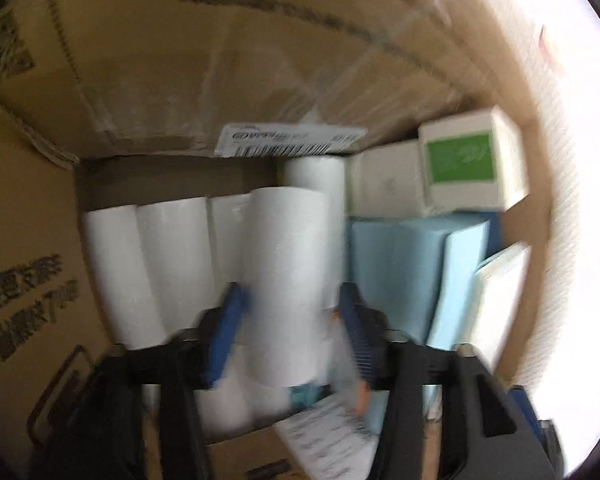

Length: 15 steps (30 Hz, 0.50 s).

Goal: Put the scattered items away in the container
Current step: 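Lower the left tool's tube into the box beside the rolls and open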

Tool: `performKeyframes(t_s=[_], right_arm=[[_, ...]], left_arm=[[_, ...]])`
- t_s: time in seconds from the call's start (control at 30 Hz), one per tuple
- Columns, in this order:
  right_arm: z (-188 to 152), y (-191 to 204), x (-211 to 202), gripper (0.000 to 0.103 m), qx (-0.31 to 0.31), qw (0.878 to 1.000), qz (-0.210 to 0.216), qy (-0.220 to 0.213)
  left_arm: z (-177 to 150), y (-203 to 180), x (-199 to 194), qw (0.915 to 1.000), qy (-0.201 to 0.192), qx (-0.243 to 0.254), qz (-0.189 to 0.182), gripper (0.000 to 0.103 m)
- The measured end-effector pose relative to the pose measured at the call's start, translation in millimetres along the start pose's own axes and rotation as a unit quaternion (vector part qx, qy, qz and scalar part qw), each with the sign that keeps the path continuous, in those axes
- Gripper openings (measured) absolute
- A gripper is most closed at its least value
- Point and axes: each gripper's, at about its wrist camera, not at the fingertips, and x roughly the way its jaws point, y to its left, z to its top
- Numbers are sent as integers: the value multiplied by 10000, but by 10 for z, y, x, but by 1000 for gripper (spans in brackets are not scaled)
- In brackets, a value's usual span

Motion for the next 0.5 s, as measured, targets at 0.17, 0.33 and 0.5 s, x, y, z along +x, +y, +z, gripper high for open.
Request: performKeyframes(t_s=[0.17, 0.33, 0.5], right_arm=[[-63, 114, 22, 37, -197, 9996, -65, 183], [-49, 178, 76, 37, -379, 9987, -153, 320], [28, 185, 182, 37, -413, 9979, -330, 385]], left_arm=[[14, 61, -39, 9999, -109, -111, -55, 47], [120, 191, -102, 9969, -399, -442, -523, 47], [220, 302, 35, 9955, -124, -667, -654, 47]])
